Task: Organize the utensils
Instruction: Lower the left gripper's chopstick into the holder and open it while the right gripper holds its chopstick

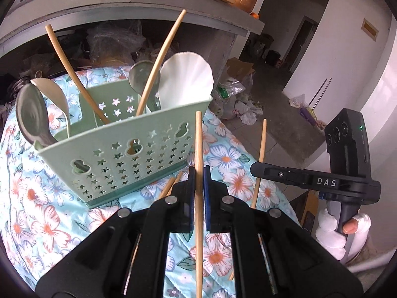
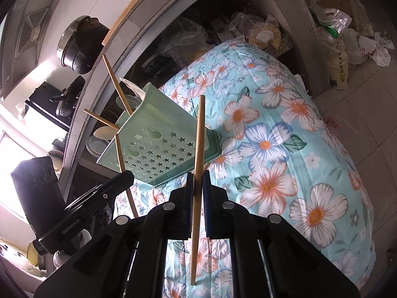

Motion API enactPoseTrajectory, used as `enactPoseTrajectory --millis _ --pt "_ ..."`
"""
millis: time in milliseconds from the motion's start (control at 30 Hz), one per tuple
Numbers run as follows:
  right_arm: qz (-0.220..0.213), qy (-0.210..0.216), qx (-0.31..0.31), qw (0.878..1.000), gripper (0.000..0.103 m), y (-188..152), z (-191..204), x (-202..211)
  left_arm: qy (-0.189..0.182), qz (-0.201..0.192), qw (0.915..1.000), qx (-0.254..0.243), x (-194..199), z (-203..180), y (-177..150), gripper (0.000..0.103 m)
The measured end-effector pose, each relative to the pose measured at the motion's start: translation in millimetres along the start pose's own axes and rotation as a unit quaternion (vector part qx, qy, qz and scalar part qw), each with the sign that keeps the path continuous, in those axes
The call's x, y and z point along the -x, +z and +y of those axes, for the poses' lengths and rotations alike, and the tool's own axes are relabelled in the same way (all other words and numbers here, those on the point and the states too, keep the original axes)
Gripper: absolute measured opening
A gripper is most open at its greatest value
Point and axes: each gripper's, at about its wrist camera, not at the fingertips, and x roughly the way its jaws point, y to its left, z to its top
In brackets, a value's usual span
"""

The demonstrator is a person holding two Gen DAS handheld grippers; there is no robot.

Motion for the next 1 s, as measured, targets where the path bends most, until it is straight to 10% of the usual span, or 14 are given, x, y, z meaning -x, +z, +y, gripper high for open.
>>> enactPoseTrajectory --millis 500,1000 --pt "-0.025 0.027 0.035 0.999 0.007 11 17 23 -0.002 -0.122 0.9923 0.017 103 5 47 0.006" --pt "-0.023 0.031 0.031 0.999 0.007 20 18 16 0.037 -0.272 0.9613 -0.017 171 0 121 0.006"
